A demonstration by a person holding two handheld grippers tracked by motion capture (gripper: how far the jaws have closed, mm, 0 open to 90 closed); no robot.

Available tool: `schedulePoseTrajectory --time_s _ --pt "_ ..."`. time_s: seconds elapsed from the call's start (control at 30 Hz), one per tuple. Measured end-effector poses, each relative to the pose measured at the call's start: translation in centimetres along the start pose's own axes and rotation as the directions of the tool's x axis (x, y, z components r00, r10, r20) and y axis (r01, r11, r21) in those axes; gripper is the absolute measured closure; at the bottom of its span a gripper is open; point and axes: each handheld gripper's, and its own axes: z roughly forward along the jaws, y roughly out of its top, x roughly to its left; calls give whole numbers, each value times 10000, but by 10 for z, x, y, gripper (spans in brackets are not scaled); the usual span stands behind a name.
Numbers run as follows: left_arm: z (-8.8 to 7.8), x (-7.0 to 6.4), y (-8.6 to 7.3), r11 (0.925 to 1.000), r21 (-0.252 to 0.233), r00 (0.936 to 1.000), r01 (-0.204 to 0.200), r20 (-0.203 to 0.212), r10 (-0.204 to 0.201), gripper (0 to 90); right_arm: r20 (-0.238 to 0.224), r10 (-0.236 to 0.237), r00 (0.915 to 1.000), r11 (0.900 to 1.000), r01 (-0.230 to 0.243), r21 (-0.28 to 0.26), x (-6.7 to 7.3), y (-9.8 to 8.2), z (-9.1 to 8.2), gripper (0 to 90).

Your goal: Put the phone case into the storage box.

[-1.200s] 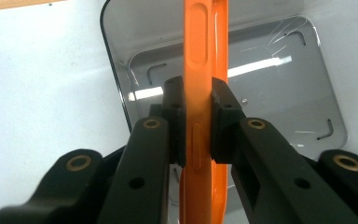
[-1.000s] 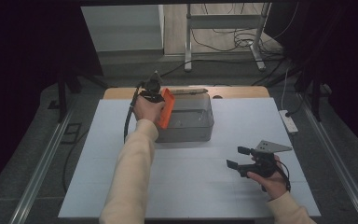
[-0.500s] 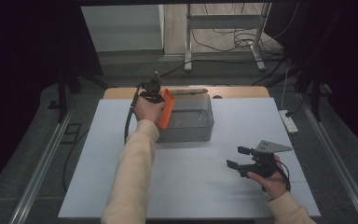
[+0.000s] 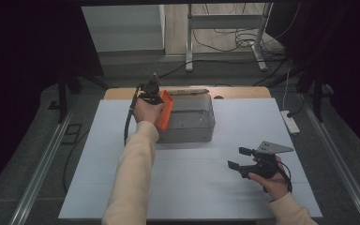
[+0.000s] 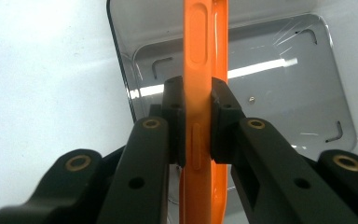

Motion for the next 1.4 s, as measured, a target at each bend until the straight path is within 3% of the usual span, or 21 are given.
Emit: schedulePoseTrajectory --time_s 0.83,1.4 --pt "15 -2 -1 9994 301 9993 162 -355 -151 794 -11 -66 10000 10000 66 10 1 0 0 197" --pt "18 -13 -3 9993 230 9954 289 -916 -267 794 -147 -93 9998 9999 93 -55 2 1 1 197"
